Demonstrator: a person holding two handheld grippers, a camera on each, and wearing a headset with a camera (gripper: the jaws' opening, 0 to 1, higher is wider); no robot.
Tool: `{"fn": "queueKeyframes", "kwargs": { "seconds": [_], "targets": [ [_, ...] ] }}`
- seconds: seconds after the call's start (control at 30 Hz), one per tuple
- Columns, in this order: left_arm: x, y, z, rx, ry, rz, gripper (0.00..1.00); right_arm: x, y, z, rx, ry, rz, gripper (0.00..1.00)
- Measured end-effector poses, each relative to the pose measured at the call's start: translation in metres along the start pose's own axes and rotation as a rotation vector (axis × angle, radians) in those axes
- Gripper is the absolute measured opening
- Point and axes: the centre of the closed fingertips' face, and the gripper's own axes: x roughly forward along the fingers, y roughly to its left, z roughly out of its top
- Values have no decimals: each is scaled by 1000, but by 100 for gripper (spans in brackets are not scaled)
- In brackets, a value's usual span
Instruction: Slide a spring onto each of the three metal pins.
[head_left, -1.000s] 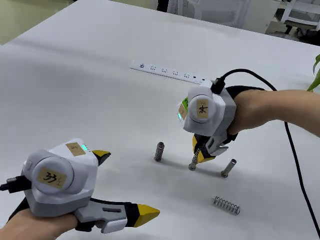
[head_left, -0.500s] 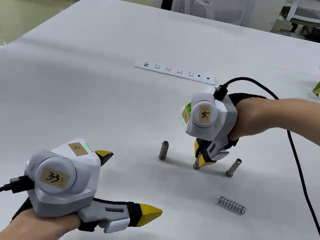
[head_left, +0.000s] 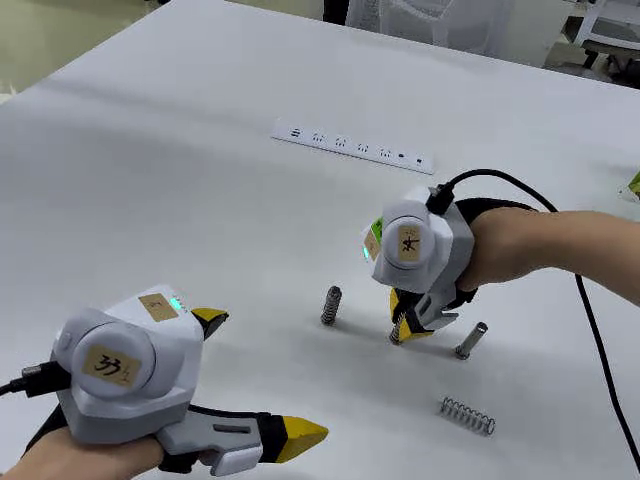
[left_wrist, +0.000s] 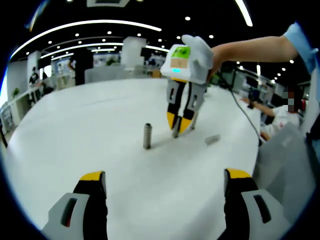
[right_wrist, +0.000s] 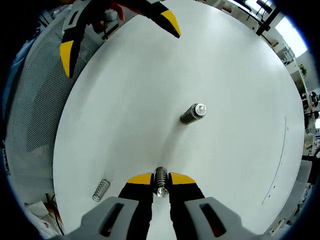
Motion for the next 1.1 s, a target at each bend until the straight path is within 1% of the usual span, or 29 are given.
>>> {"fn": "queueKeyframes", "kwargs": {
  "seconds": [0.1,0.13,0.23,0.3,0.37,0.43,0.47,0.53,0.6,0.63,0.73,0.8,0.9,0.93,0.97,1.0,1.07,1.1],
  "targets": [
    [0,0,1,0,-2,-1,99,1,1,-1,-6,3,3,14],
    [0,0,1,1,-1,0,99,2,1,-1,-10,3,5,16],
    [0,0,1,4,3,-2,99,3,1,1,1,-10,1,28],
    [0,-1,1,7,3,-3,99,4,0,1,0,-18,-3,31],
    [1,-1,2,6,2,-5,99,4,0,1,9,-22,-4,41],
    [1,-2,2,12,5,-6,99,4,0,0,9,-29,-14,53],
    [1,-2,2,11,5,-8,99,4,0,0,19,-33,-17,57],
    [2,-3,2,14,5,-12,99,4,0,0,36,-56,-27,64],
    [2,-4,3,16,5,-13,99,4,1,0,74,-76,-37,75],
    [3,-4,3,15,5,-14,99,4,1,1,77,-88,-42,82],
    [3,-5,4,21,5,-17,99,2,3,7,101,-141,-54,97],
    [3,-6,5,26,7,-19,99,1,2,6,113,-148,-64,99],
    [3,-6,6,31,7,-21,99,-2,2,7,154,-179,-73,99],
    [3,-7,8,34,8,-22,99,-4,2,6,188,-182,-78,99],
    [3,-7,9,35,5,-23,99,-6,1,8,185,-198,-87,99],
    [4,-7,11,36,3,-24,99,-9,-1,12,196,-237,-112,99],
    [5,-8,13,44,3,-25,99,-15,-1,16,244,-279,-120,99],
    [6,-8,14,47,3,-26,99,-20,-2,19,257,-317,-133,99]
  ]
}}
